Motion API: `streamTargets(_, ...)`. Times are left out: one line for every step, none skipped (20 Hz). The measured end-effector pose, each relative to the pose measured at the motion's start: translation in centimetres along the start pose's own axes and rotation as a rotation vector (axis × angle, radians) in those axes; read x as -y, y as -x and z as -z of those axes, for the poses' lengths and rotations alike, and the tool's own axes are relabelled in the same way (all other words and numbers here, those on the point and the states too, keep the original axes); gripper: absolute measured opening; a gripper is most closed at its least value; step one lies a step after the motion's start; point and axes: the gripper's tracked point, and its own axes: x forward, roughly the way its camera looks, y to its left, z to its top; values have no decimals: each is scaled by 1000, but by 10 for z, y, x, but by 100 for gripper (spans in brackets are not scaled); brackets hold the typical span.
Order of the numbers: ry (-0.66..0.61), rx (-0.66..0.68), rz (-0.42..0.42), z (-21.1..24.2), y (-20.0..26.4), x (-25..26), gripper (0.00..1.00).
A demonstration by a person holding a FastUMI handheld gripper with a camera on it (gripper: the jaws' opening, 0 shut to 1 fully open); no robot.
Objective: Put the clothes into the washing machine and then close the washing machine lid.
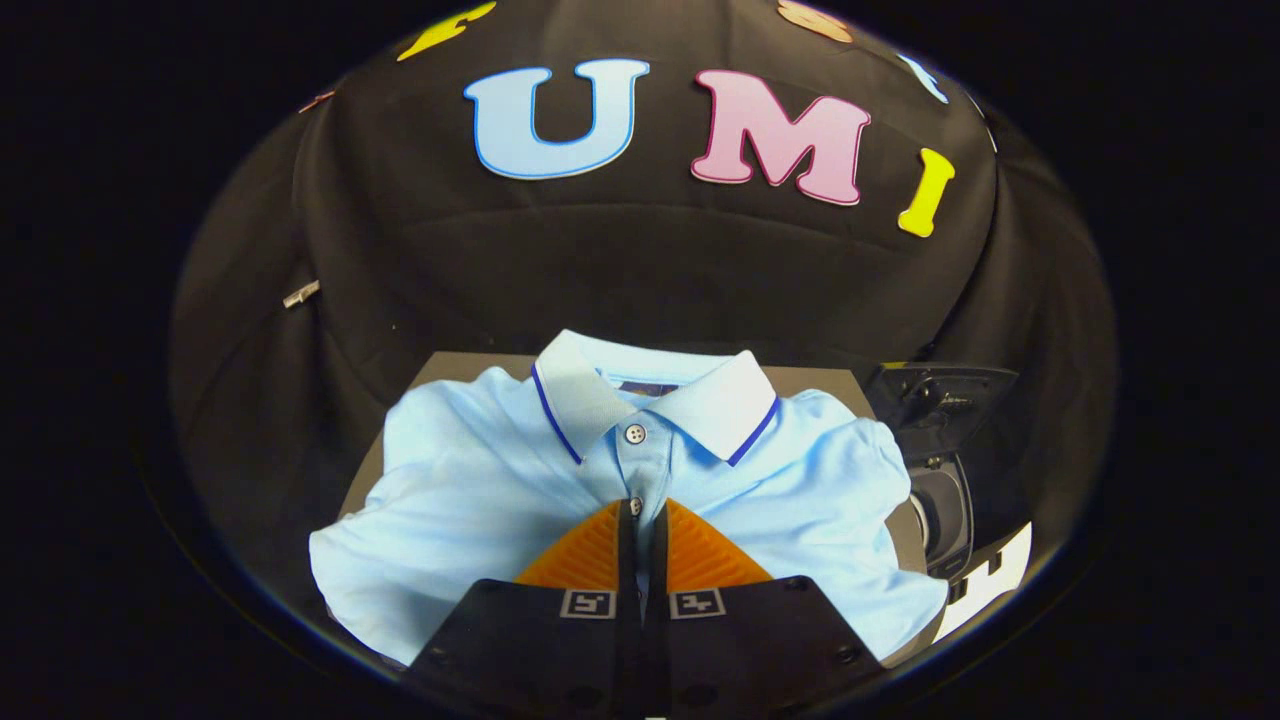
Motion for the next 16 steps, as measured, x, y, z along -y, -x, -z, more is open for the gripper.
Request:
streamTargets(-12,26,-3,-2,6,0,5)
streamTargets(-19,56,2,-7,10,0,5)
streamTargets(-24,82,2,-11,15,-1,5)
streamTargets(-30,114,8,-18,20,-1,5)
streamTargets(-39,148,12,-23,28,-2,5)
streamTargets(-44,186,14,-27,35,0,5)
streamTargets(-43,224,19,-32,46,1,5)
streamTargets(-36,244,23,-33,55,1,5)
streamTargets(-26,273,25,-36,65,1,5)
streamTargets(-22,284,31,-40,72,2,5)
streamTargets(-14,306,34,-45,80,3,5)
streamTargets(-7,318,40,-49,86,5,5)
streamTargets(6,334,48,-54,91,9,5)
streamTargets(22,342,52,-57,96,11,5)
streamTargets(36,349,60,-61,102,14,5)
streamTargets(47,355,57,-64,107,17,5)
